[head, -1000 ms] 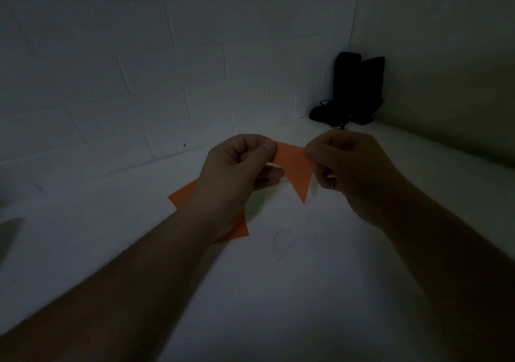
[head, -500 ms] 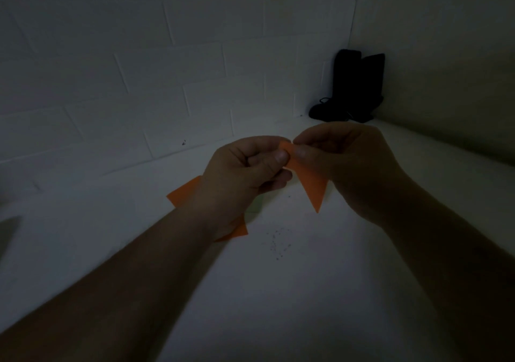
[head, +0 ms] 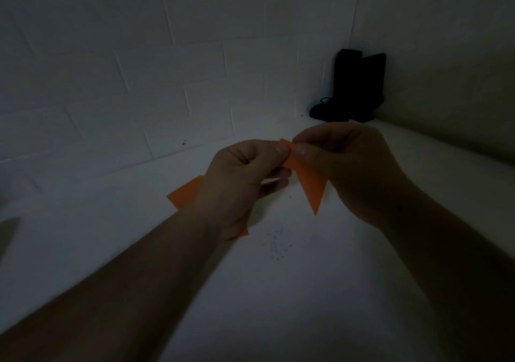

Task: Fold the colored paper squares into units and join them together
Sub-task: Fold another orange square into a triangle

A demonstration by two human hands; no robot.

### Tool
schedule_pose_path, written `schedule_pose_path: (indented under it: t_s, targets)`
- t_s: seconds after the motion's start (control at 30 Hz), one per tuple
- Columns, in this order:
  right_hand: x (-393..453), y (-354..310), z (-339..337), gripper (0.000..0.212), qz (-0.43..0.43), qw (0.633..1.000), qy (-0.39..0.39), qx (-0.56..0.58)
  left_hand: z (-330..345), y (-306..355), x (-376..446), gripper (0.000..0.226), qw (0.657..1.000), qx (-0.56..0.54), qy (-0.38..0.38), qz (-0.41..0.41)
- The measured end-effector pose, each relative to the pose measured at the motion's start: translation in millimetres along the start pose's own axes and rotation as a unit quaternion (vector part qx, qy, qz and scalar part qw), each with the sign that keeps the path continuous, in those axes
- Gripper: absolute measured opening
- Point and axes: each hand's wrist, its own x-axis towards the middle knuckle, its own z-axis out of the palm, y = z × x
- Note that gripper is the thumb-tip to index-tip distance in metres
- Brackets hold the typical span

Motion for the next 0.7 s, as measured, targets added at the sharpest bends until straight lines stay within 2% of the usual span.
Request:
schedule_pose_path:
  t_s: [0.2, 0.43, 0.6, 0.7]
  targets:
    - [0.7, 1.3, 2.9, 0.022, 0.006, 0.999, 0.027, -0.035, 4.6, -1.6, -0.5, 0.018, 1.0, 0.015, 0.017, 0.001]
    - [0.0, 3.4, 3.2, 0.02, 0.012, 0.996, 0.034, -0.081, 2.6, -3.6, -0.5, 0.018, 0.993, 0.104, 0.026, 0.052]
    - [-0.3, 2.8, 4.4, 0.025, 0.011, 0.991, 0.03, -0.129, 4.1, -4.1, -0.8, 0.004, 0.99, 0.113, 0.024, 0.083]
    - [-0.6, 2.4, 5.4, 0.023, 0.01, 0.992, 0.03, -0.126, 1.7, -5.8, 0.1, 0.004, 0.985, 0.131, 0.024, 0.114]
